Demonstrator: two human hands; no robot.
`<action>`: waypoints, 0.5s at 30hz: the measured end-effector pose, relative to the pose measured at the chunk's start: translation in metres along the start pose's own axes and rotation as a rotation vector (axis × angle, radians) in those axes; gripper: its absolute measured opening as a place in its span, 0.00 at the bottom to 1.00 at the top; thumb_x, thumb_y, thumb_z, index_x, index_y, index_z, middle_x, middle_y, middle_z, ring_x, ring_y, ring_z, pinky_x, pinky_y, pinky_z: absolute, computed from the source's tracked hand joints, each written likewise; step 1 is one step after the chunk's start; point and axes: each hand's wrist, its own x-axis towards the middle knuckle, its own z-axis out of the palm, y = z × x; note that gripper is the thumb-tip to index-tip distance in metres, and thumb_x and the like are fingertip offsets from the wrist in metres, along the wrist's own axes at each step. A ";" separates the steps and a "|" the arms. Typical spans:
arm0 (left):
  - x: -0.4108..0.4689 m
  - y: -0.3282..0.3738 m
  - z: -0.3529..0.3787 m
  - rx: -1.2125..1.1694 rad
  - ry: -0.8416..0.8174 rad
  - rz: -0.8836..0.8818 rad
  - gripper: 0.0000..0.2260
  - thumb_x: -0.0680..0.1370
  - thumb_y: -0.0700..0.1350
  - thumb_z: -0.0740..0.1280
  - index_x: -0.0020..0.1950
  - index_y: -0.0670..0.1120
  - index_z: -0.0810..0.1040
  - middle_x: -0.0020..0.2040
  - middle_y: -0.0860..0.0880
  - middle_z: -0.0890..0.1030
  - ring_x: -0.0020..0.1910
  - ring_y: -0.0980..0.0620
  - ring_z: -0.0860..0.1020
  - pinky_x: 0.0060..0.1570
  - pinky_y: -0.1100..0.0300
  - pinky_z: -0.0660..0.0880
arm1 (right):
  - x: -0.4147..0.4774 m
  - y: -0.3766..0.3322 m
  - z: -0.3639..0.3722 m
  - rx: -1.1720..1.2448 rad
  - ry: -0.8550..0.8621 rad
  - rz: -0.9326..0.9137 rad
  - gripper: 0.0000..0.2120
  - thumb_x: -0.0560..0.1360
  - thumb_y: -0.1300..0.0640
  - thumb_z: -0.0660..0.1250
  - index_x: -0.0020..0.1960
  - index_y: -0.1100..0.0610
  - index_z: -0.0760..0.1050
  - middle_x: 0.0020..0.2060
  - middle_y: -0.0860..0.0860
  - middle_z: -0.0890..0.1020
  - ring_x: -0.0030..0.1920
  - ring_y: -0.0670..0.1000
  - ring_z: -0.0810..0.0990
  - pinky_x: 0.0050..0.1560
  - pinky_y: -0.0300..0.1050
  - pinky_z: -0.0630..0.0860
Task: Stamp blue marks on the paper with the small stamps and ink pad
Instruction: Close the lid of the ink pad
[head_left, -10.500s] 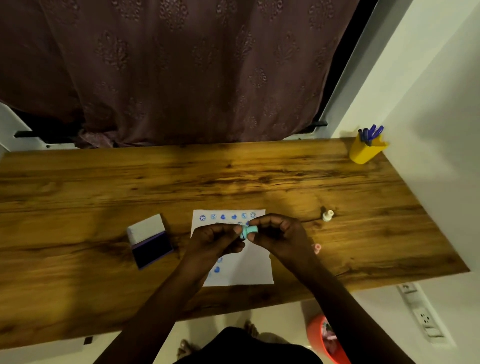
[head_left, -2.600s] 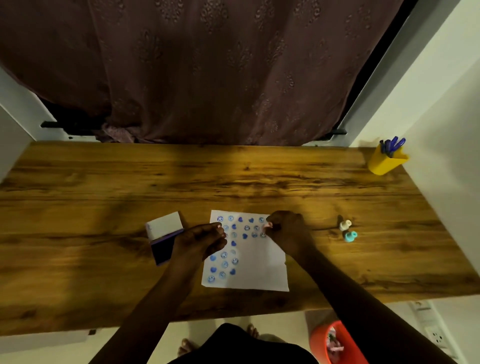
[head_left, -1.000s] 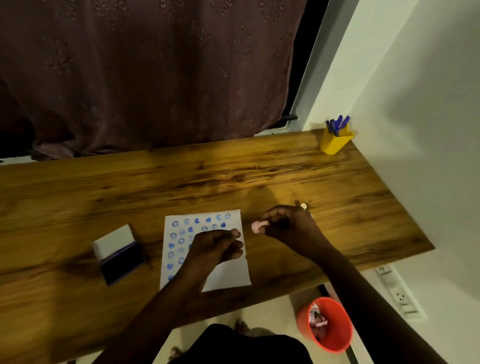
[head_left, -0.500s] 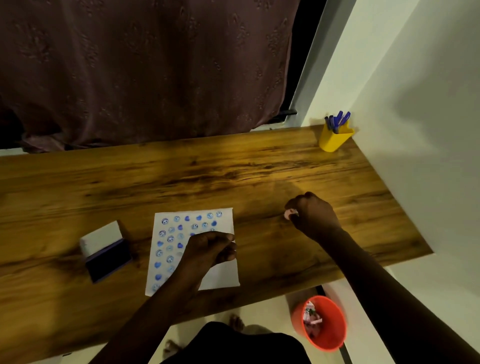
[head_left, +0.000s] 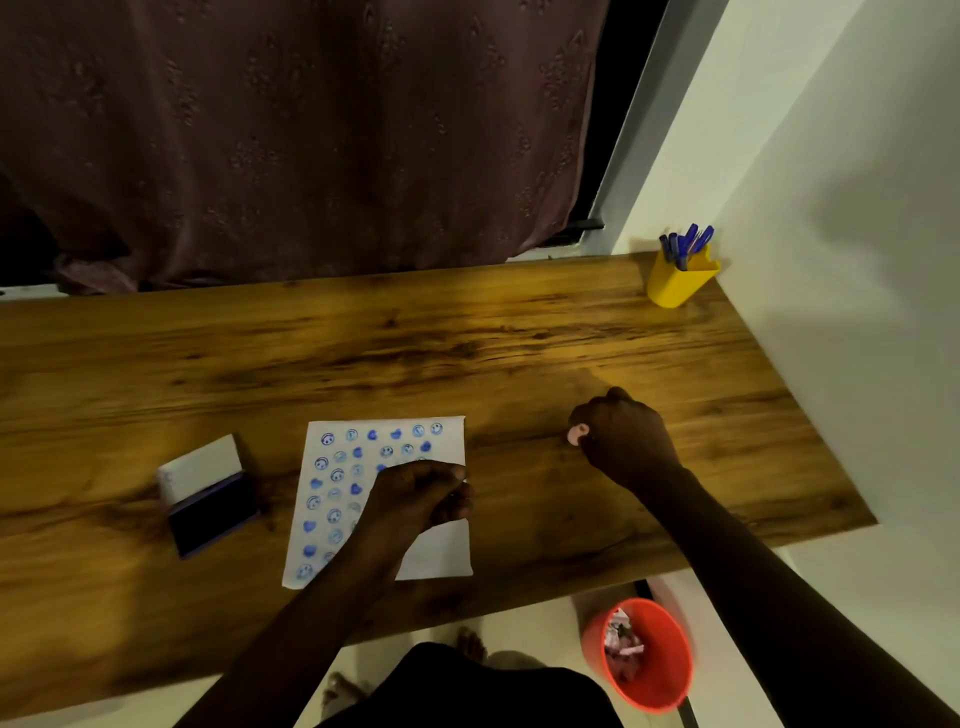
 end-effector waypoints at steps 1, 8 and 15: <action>0.000 0.000 0.000 0.004 0.000 0.004 0.06 0.79 0.40 0.73 0.54 0.41 0.86 0.47 0.38 0.89 0.48 0.39 0.88 0.48 0.53 0.86 | 0.000 -0.001 -0.001 0.007 -0.005 0.001 0.08 0.78 0.51 0.63 0.46 0.47 0.80 0.42 0.46 0.84 0.52 0.50 0.79 0.38 0.43 0.78; -0.003 0.007 -0.003 0.006 -0.013 0.020 0.05 0.78 0.41 0.74 0.53 0.42 0.87 0.48 0.38 0.89 0.47 0.41 0.89 0.45 0.57 0.85 | 0.004 -0.015 -0.016 0.039 -0.004 -0.010 0.15 0.75 0.50 0.68 0.61 0.45 0.80 0.55 0.46 0.85 0.60 0.51 0.79 0.45 0.48 0.80; -0.006 0.016 -0.026 0.030 0.096 0.057 0.07 0.77 0.45 0.76 0.53 0.45 0.87 0.48 0.42 0.90 0.48 0.43 0.89 0.46 0.55 0.86 | 0.017 -0.053 -0.036 0.219 0.034 -0.052 0.19 0.76 0.45 0.70 0.66 0.46 0.79 0.61 0.45 0.84 0.60 0.50 0.82 0.53 0.47 0.80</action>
